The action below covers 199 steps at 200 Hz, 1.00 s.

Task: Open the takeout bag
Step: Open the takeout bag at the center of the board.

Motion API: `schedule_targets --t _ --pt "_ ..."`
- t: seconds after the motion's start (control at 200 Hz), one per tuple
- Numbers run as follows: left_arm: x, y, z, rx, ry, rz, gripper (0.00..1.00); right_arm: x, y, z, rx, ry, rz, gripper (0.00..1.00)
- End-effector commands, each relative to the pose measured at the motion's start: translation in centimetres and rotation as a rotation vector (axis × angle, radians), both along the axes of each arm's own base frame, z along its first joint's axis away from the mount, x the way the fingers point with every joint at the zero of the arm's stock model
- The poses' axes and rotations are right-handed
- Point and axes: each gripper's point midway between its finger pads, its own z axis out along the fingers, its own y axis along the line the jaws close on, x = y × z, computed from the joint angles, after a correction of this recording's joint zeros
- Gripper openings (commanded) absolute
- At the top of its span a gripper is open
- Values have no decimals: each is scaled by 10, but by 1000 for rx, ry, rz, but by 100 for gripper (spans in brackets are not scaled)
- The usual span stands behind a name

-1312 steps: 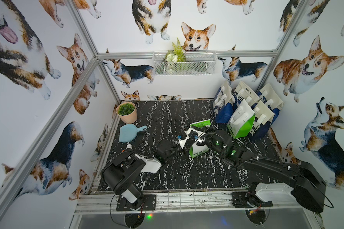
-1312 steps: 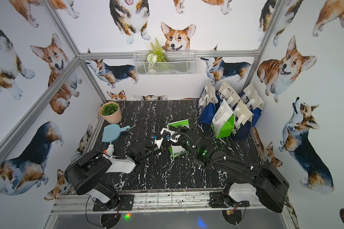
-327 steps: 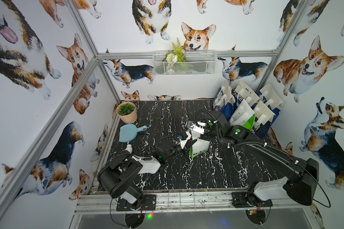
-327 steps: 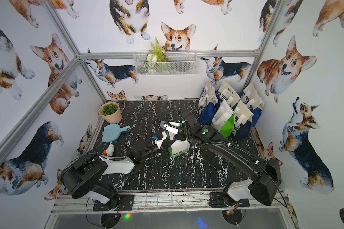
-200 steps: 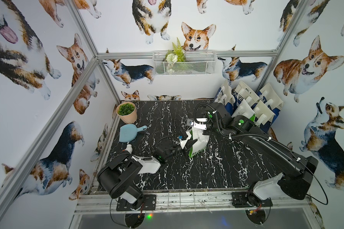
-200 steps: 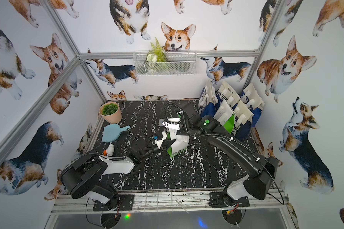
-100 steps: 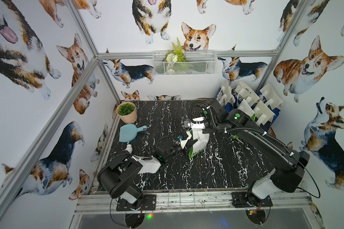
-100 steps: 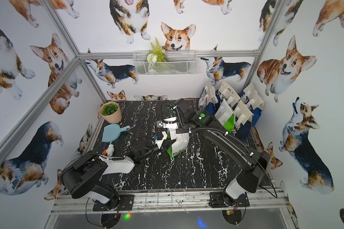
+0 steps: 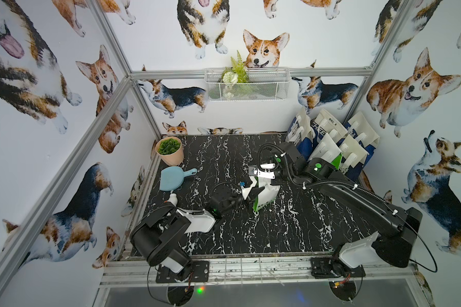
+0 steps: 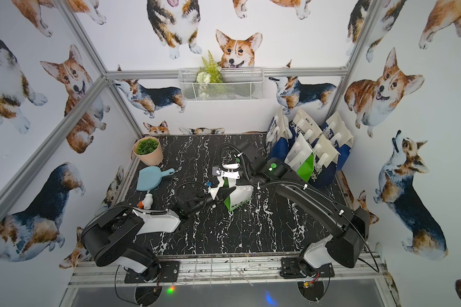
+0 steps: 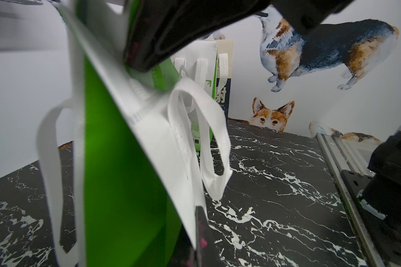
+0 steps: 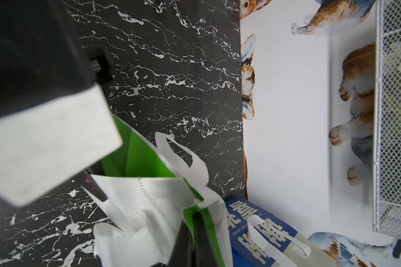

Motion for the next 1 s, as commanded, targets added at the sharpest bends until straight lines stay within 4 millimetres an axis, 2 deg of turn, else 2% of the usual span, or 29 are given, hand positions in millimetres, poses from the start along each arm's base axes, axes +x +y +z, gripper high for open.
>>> schedule_targets --t 0.0,0.39,0.591,0.746,0.851,0.991 --pt "-7 -3 -3 12 -1 -38 0 2 -3 -8 18 20 -41 8" --pt "-6 -3 -2 10 1 -36 0 12 -12 -13 23 -10 -99 19" --pt "-6 -3 -2 9 1 -36 0 16 -8 -10 51 -17 -106 23" --pt "-6 -3 -2 9 0 -37 0 8 0 -3 108 1 -73 24" --pt "-6 -3 -2 10 2 -37 0 8 2 0 130 -9 -64 27" --pt "-6 -3 -2 10 1 -37 0 7 6 1 152 -8 -54 28"
